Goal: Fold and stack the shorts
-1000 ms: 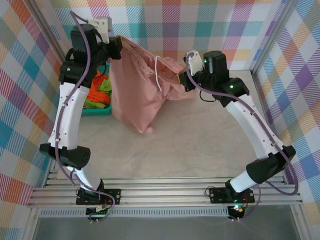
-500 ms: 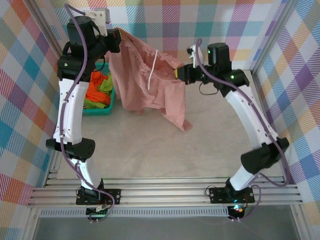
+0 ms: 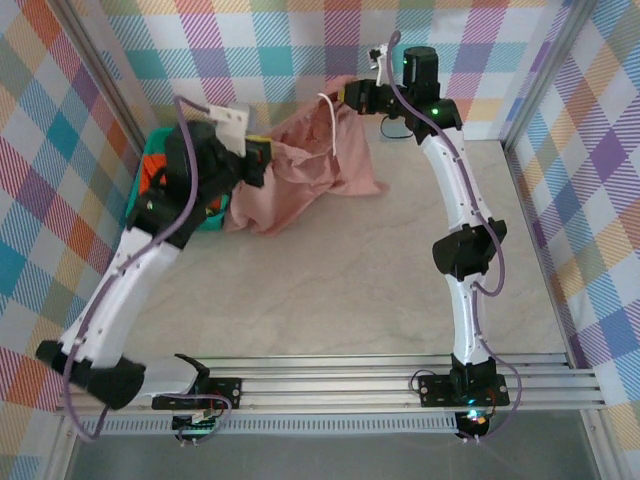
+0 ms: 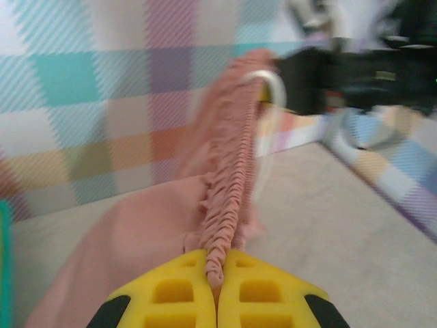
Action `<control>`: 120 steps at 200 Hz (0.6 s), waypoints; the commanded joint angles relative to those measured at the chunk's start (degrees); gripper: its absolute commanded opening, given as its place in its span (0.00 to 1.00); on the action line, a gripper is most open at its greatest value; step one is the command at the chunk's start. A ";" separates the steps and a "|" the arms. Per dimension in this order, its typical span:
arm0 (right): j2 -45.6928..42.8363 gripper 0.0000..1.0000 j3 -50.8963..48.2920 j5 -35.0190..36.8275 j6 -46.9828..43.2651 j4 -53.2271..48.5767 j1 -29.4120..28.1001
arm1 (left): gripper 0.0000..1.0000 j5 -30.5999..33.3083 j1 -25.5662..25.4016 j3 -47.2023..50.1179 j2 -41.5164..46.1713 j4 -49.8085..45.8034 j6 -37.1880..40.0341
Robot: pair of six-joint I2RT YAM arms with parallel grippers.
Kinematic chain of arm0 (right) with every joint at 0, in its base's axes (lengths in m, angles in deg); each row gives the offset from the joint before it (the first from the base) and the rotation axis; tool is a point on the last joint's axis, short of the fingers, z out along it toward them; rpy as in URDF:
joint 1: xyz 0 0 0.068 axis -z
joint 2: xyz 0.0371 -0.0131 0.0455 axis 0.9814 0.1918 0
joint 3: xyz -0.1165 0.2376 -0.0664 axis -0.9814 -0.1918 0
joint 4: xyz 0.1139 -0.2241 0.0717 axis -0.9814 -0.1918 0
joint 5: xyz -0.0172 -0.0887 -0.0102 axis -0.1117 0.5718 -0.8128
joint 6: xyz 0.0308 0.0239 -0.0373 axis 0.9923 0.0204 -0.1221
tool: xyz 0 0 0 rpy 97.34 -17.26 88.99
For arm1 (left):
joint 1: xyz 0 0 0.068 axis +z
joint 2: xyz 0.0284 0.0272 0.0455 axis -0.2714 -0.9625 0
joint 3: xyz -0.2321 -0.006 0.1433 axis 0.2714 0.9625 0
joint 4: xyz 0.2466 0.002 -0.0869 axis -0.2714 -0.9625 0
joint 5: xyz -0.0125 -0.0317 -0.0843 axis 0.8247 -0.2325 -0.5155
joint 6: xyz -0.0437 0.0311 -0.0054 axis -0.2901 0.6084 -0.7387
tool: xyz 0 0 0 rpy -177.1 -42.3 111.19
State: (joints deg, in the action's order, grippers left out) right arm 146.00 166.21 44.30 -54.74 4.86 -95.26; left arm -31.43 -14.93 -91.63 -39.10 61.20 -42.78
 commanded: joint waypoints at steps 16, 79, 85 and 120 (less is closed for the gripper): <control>-2.55 0.02 -2.62 1.83 -3.81 2.93 3.75 | 0.00 4.17 -14.34 12.85 4.77 14.97 -1.39; -8.75 0.32 -19.17 20.67 -9.85 -7.24 13.88 | 0.44 2.27 -31.67 11.35 -20.60 27.27 -12.06; -9.79 0.36 -21.15 22.79 -9.45 -7.69 14.69 | 0.56 1.24 -31.77 9.53 -22.26 27.53 -13.00; -16.76 0.74 -31.93 33.55 -7.28 -9.65 17.00 | 0.96 7.67 -30.14 6.09 -20.06 22.53 -13.47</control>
State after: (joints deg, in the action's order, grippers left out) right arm 137.65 138.80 67.88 -62.69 -2.51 -78.06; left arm -27.38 -46.99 -80.07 -65.48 83.71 -54.41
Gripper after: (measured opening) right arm 0.704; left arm 0.900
